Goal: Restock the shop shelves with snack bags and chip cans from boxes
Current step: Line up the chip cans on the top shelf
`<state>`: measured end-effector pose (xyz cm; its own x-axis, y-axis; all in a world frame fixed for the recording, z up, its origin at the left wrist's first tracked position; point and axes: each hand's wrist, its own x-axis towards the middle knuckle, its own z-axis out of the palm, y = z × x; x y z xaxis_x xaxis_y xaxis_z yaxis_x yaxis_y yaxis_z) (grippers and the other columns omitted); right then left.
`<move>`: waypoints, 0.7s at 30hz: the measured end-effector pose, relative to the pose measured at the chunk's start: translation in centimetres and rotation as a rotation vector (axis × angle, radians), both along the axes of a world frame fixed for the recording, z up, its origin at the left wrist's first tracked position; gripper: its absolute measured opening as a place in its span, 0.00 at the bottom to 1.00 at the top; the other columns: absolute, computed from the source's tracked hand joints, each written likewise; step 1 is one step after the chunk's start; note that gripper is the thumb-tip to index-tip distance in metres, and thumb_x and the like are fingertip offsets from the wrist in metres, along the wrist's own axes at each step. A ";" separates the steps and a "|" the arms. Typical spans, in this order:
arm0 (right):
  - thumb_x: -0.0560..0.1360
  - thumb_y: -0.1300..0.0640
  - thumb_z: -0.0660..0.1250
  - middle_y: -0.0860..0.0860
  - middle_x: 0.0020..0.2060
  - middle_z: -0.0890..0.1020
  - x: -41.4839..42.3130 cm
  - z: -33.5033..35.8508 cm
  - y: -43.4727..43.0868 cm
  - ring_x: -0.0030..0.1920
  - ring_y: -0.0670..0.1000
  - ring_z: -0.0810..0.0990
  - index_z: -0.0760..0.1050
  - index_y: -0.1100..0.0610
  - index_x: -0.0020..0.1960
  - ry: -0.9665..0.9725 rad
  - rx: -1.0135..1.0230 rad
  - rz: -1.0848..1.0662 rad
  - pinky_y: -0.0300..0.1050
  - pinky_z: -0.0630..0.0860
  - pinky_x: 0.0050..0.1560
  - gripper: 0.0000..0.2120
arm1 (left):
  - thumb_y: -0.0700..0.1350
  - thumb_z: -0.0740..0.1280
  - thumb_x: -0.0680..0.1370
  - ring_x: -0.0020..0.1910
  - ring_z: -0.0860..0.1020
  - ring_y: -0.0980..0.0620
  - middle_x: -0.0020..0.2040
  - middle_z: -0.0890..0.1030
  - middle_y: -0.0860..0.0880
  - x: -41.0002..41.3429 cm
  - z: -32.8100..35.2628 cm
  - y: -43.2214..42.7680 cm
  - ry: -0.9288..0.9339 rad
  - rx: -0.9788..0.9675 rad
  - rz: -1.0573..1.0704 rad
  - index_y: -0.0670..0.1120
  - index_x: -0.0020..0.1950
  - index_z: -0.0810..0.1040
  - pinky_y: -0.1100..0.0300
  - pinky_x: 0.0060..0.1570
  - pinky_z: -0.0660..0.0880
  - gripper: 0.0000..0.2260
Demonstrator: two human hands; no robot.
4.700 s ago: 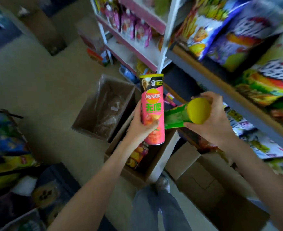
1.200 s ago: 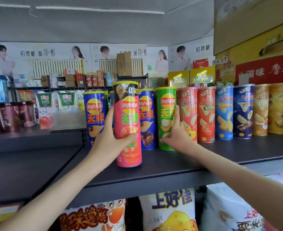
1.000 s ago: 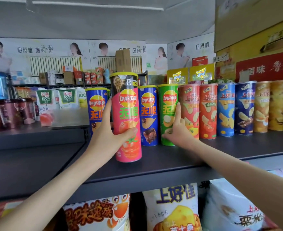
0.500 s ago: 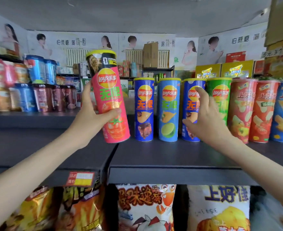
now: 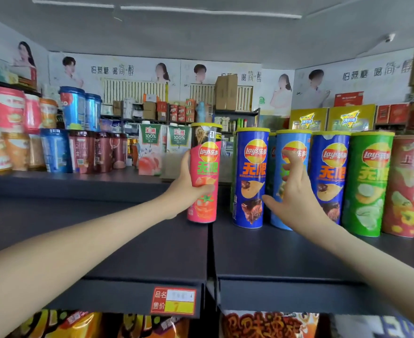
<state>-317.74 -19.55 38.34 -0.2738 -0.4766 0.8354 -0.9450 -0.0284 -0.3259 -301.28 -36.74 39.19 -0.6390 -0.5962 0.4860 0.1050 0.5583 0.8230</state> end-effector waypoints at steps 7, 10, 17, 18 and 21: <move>0.67 0.68 0.74 0.57 0.72 0.60 -0.1 -0.3 -1.2 0.72 0.58 0.62 0.51 0.61 0.76 -0.055 0.025 0.029 0.56 0.65 0.70 0.45 | 0.37 0.71 0.76 0.57 0.76 0.57 0.58 0.73 0.58 -3.6 -0.7 -1.6 -0.022 0.009 -0.053 0.58 0.78 0.43 0.50 0.58 0.73 0.44; 0.67 0.69 0.73 0.55 0.69 0.62 0.1 -0.4 -1.5 0.69 0.57 0.64 0.52 0.60 0.75 -0.061 0.023 0.043 0.53 0.66 0.69 0.44 | 0.39 0.71 0.76 0.61 0.75 0.53 0.60 0.72 0.56 -4.0 -0.6 -1.9 -0.060 -0.033 -0.052 0.58 0.78 0.41 0.50 0.60 0.73 0.45; 0.66 0.65 0.77 0.52 0.64 0.65 0.4 -1.0 -2.8 0.62 0.51 0.66 0.54 0.60 0.74 -0.117 -0.024 0.030 0.45 0.69 0.59 0.45 | 0.37 0.76 0.71 0.63 0.74 0.51 0.66 0.71 0.51 -4.1 -0.6 -2.8 -0.176 -0.076 -0.020 0.59 0.78 0.36 0.46 0.63 0.73 0.55; 0.65 0.65 0.77 0.55 0.65 0.65 0.5 -1.0 -3.1 0.61 0.50 0.65 0.53 0.60 0.74 -0.133 -0.033 0.024 0.45 0.69 0.60 0.46 | 0.36 0.76 0.71 0.62 0.75 0.52 0.66 0.70 0.51 -4.1 -0.5 -3.0 -0.178 -0.070 -0.025 0.58 0.78 0.36 0.47 0.61 0.74 0.54; 0.64 0.65 0.78 0.49 0.64 0.62 0.8 -1.3 -3.7 0.61 0.47 0.64 0.52 0.60 0.75 -0.148 -0.055 0.017 0.43 0.68 0.62 0.49 | 0.36 0.74 0.72 0.60 0.74 0.53 0.64 0.70 0.52 -4.1 -0.4 -3.4 -0.199 -0.066 -0.047 0.59 0.77 0.35 0.51 0.55 0.76 0.53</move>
